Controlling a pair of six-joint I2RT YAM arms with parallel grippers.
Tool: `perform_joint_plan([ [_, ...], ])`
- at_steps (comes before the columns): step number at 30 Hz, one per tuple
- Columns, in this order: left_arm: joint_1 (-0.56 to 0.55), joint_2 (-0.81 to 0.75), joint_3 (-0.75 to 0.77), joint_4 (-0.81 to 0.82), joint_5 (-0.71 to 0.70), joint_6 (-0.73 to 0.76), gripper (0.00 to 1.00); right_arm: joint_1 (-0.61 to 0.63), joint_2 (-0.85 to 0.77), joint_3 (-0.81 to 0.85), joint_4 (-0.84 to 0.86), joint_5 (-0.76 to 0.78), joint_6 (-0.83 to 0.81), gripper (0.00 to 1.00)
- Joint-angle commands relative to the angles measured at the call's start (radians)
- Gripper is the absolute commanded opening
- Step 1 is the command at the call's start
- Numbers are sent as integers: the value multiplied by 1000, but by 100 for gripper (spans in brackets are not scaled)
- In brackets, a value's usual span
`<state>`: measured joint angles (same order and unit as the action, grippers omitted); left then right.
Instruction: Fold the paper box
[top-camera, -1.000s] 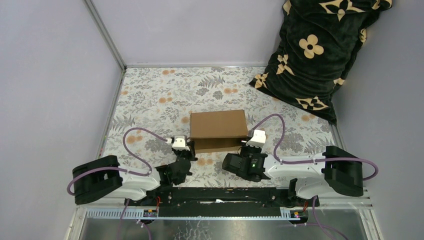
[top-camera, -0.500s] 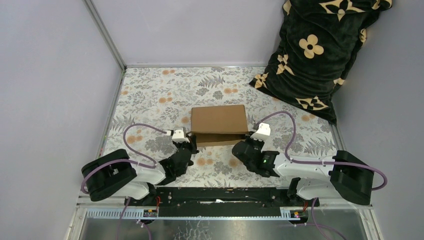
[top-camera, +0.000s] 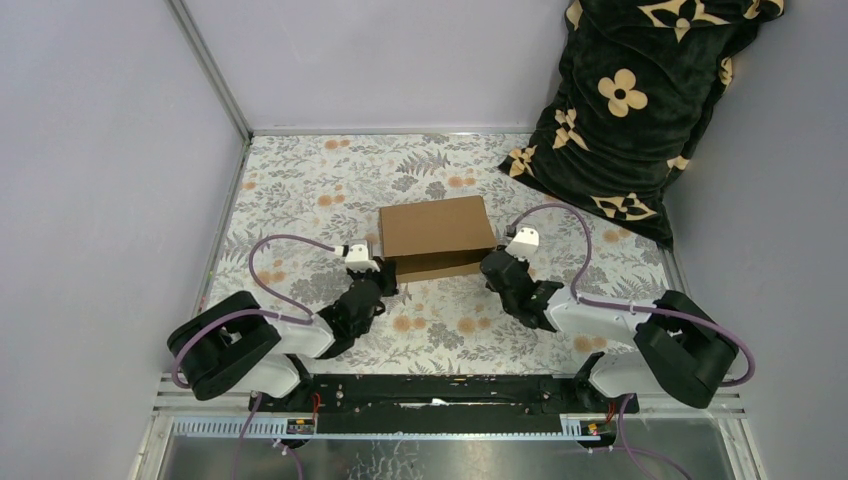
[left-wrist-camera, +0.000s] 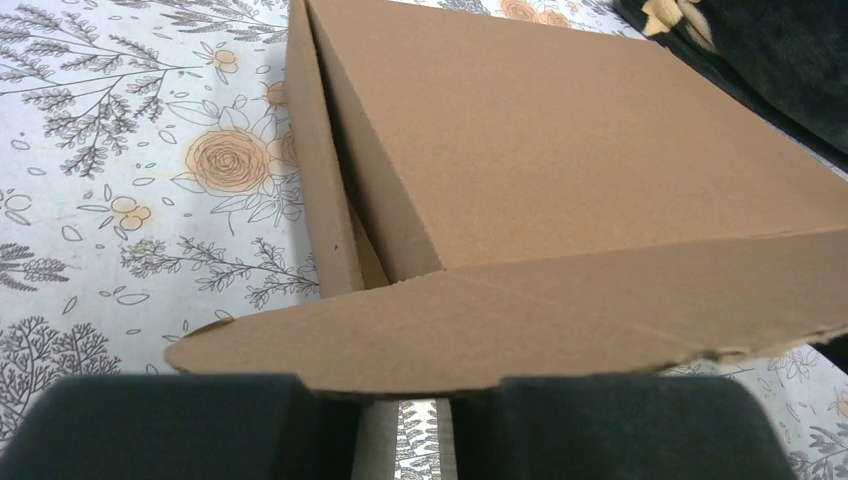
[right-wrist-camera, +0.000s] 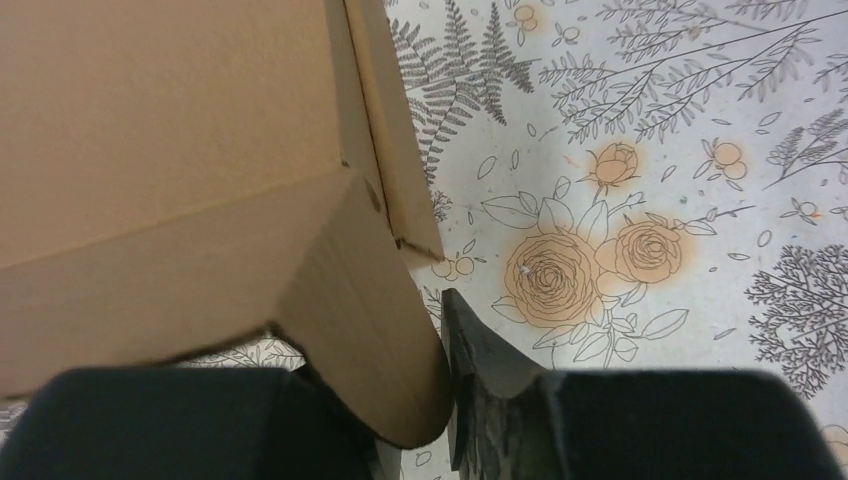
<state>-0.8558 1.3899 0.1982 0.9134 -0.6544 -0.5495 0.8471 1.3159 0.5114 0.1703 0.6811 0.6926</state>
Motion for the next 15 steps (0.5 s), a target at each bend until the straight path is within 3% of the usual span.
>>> perform_joint_plan([
  [1,26,-3,1,-99,99,19,24,-43,41,62,41,-130,-52,26],
  [8,31,-28,15,-212,80,-10,23,-48,-22,79,-45,-193,-67,38],
  [15,52,15,21,-169,64,-2,22,-48,-335,80,-271,-293,-124,42],
])
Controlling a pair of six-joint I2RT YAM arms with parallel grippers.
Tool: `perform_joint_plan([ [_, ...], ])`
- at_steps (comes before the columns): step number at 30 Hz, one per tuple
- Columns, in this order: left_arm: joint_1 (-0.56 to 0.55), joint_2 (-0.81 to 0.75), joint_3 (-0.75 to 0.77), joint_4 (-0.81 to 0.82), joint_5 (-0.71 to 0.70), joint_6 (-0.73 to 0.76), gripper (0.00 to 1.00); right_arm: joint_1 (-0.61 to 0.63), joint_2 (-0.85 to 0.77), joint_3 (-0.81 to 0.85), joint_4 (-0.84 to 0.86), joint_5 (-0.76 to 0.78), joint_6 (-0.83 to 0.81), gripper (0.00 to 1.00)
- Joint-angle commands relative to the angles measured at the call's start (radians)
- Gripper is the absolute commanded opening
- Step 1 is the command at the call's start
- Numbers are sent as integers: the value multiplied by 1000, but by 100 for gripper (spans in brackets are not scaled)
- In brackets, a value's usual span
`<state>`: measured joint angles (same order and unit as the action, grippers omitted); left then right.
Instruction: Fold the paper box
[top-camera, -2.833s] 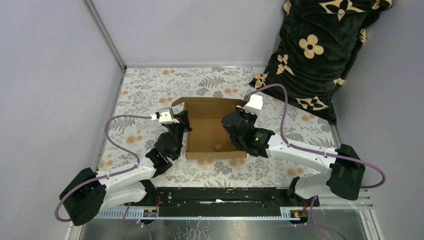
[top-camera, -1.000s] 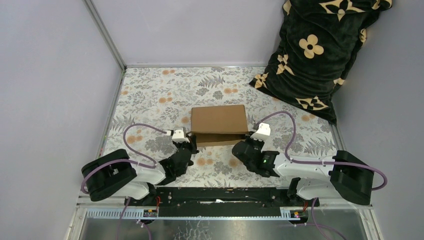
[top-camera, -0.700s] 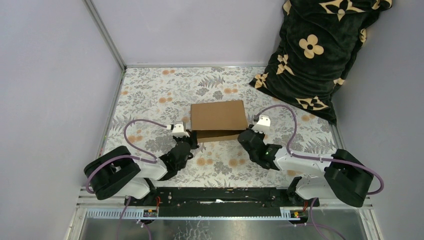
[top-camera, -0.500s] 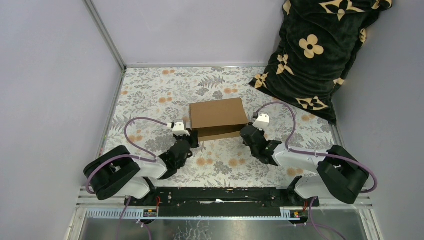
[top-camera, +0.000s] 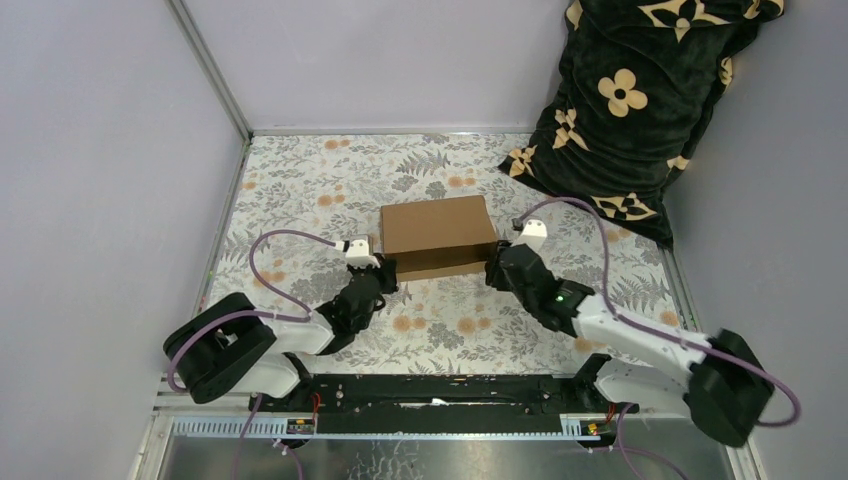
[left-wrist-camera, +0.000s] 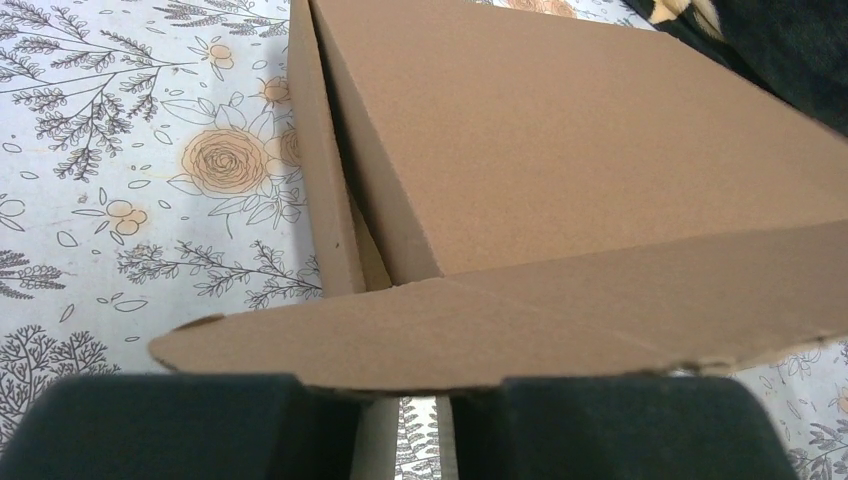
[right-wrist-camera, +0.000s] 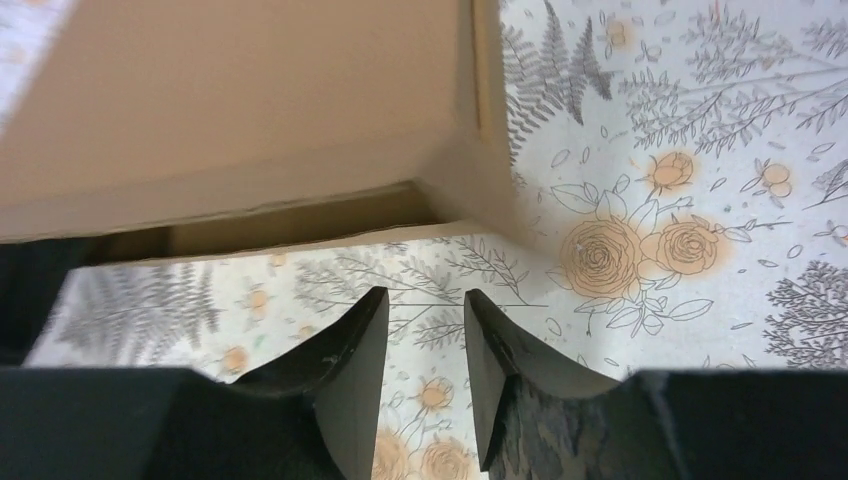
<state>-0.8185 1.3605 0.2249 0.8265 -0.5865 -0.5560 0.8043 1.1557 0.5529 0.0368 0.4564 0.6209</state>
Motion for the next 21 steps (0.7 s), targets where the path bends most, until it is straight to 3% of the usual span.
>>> perform_joint_plan([
  [1,16,50,-6,-74,-5,4,22,-5,-210,65,-186,-83,-62,43],
  [5,18,72,3,-54,-5,6,21,-5,-282,205,-349,-139,-89,44],
  [8,18,84,10,-48,-7,14,21,-5,-271,309,-382,-140,-110,49],
  [12,17,75,8,-39,-11,24,21,-7,-102,443,-370,-125,-165,52],
  [21,18,-26,5,-113,-9,48,27,-63,285,653,-280,-245,-168,55],
])
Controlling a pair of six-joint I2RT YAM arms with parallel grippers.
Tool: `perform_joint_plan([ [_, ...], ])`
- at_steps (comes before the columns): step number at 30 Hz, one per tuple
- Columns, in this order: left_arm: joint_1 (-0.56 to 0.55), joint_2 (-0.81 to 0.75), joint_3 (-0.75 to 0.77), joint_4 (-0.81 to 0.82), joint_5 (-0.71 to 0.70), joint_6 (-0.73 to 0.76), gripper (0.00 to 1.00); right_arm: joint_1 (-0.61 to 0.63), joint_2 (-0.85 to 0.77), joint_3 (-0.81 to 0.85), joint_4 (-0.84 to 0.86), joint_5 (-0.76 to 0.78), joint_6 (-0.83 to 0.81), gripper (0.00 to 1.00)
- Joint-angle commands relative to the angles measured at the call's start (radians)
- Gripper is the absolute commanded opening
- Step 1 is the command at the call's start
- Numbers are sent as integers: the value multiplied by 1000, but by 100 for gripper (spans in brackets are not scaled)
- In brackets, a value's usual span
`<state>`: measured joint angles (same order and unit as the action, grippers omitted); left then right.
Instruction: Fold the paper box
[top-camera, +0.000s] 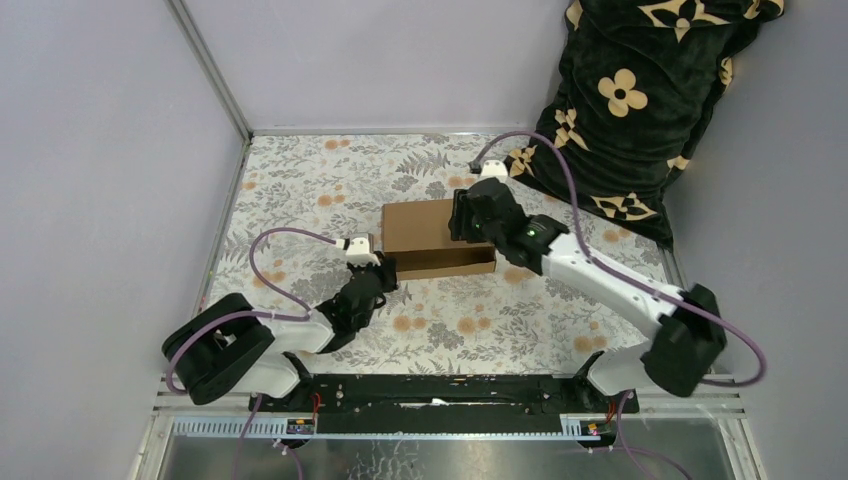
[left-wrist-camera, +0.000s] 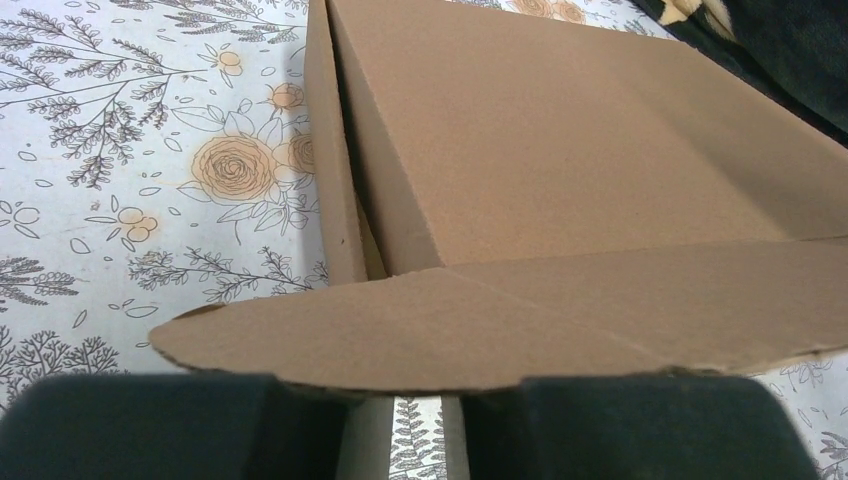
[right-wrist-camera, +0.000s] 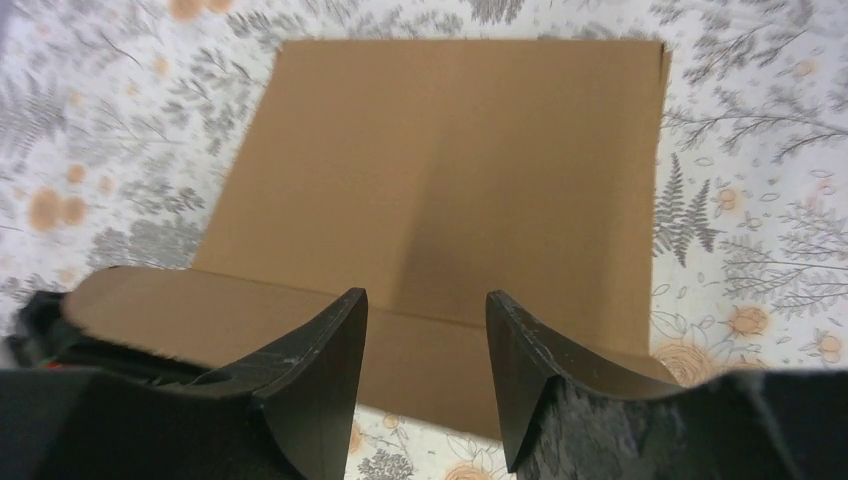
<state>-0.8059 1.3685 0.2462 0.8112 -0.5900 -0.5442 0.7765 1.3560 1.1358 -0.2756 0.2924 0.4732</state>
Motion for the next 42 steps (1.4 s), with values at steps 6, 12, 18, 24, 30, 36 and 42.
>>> perform_joint_plan([
  [6,9,-92,-37,-100,19,54,47,-49,169,88,44,-156,-13,55],
  [12,20,-136,-88,-34,53,46,57,-49,167,51,64,-173,-8,55],
  [18,20,-268,-159,3,76,45,60,-49,179,52,67,-191,-10,55],
  [24,20,-398,-244,39,66,49,61,-49,197,45,84,-223,-2,55],
  [30,16,-446,-285,-9,57,9,61,-49,204,15,108,-253,12,54],
  [36,-30,-450,-163,-295,-15,-126,60,-49,230,5,109,-289,11,54],
  [42,-134,-429,12,-715,-115,-342,58,-49,221,-33,126,-312,22,53],
])
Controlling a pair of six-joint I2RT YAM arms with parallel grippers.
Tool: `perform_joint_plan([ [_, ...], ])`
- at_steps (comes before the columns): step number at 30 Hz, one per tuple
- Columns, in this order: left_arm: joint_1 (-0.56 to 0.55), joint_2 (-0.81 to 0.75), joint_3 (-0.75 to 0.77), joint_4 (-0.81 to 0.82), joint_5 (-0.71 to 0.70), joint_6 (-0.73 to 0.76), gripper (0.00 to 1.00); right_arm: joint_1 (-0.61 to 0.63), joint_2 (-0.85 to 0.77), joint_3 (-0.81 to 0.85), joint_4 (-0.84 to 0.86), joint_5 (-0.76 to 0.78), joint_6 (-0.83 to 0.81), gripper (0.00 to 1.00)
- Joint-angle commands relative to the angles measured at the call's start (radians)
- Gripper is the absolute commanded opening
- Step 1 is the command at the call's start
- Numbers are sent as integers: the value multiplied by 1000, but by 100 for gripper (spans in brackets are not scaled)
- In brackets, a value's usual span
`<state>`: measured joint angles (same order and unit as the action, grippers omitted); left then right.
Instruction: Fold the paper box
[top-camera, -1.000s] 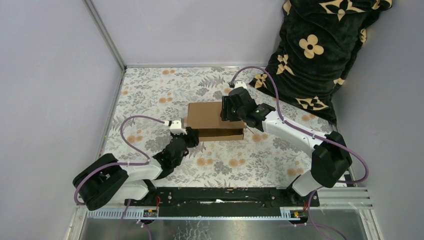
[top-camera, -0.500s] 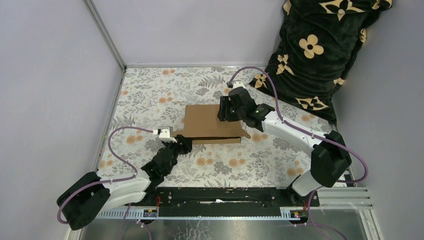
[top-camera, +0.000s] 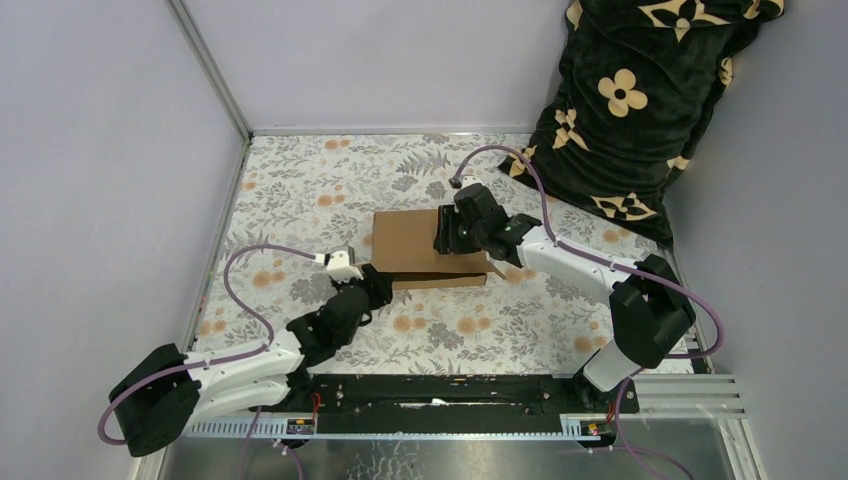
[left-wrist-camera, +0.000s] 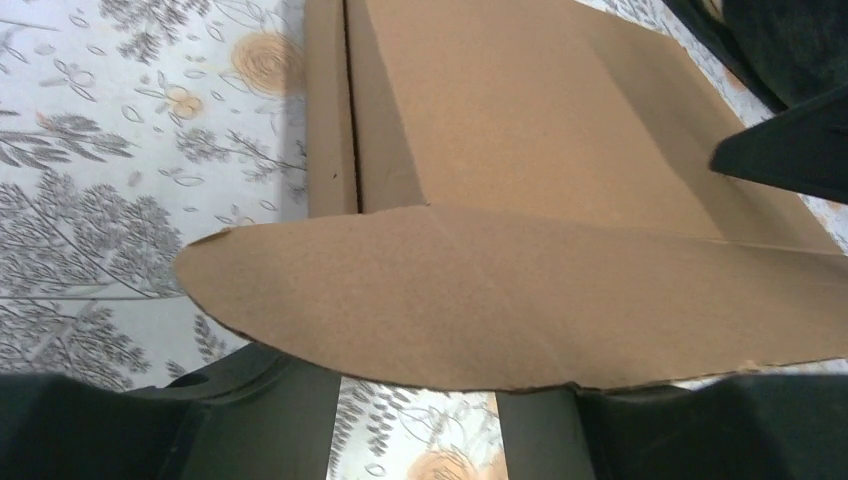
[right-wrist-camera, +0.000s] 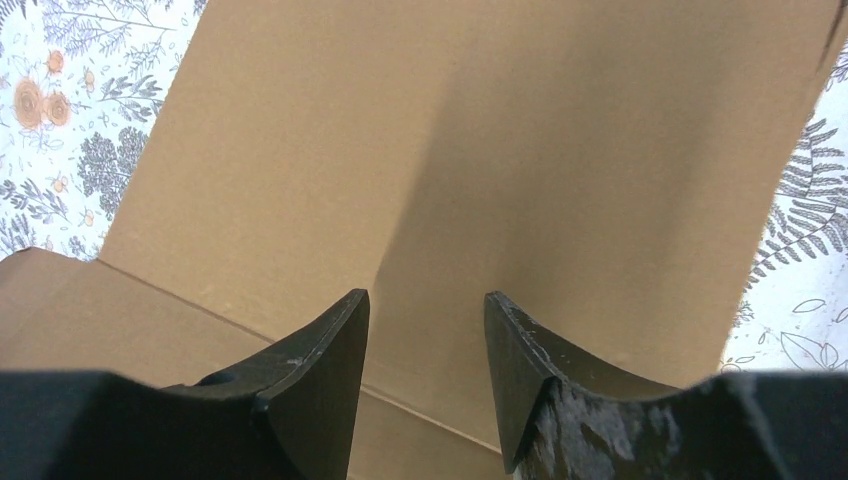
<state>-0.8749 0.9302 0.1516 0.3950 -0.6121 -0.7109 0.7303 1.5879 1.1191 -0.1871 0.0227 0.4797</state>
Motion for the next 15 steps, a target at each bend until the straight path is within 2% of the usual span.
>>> perform_joint_plan([
  [1,-90,15,126,-346,-103,-207,58,-3,-15,-21,38,-42,14,53],
  [7,-219,29,169,-493,-145,-356,58,-2,-26,-58,38,-27,7,53],
  [11,-270,33,186,-520,-152,-380,58,-2,-26,-95,58,-27,8,53],
  [15,-321,16,228,-621,-173,-423,58,-1,-14,-112,71,-27,9,53],
])
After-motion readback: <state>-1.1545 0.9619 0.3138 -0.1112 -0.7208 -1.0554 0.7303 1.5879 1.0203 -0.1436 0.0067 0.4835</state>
